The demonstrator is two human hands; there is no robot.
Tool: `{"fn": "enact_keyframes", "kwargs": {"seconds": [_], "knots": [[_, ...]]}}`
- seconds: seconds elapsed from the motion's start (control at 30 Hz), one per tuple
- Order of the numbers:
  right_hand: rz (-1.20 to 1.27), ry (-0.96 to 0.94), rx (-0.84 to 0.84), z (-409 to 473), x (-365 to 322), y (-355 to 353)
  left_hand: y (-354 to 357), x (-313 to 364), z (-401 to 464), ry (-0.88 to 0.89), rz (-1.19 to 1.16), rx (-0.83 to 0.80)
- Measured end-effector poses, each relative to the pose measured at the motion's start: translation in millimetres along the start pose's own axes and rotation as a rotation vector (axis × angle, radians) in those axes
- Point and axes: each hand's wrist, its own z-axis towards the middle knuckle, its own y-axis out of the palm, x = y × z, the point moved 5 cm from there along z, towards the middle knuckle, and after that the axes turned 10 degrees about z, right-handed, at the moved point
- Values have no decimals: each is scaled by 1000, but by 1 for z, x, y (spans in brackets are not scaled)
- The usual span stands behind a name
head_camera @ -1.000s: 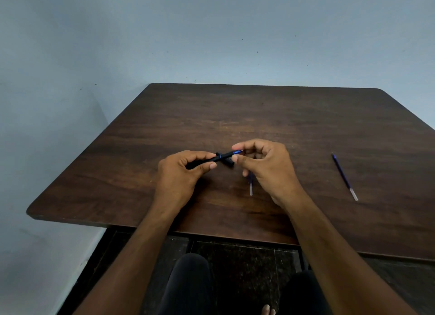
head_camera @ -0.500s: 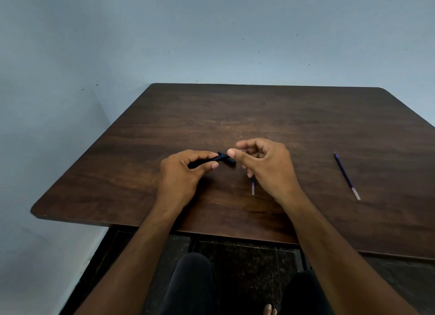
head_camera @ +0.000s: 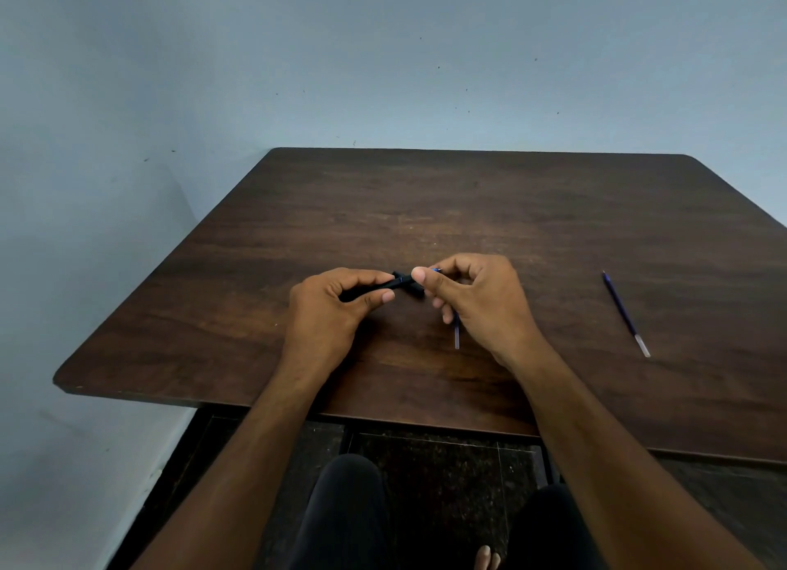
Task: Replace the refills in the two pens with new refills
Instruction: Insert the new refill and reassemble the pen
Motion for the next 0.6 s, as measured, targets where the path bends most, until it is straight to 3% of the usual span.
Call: {"fn": "enact_keyframes", "kwargs": {"seconds": [0.6], "knots": [[-40,-13,-48,-1,-1,2,-1,0,0,2,23,-8]]}}
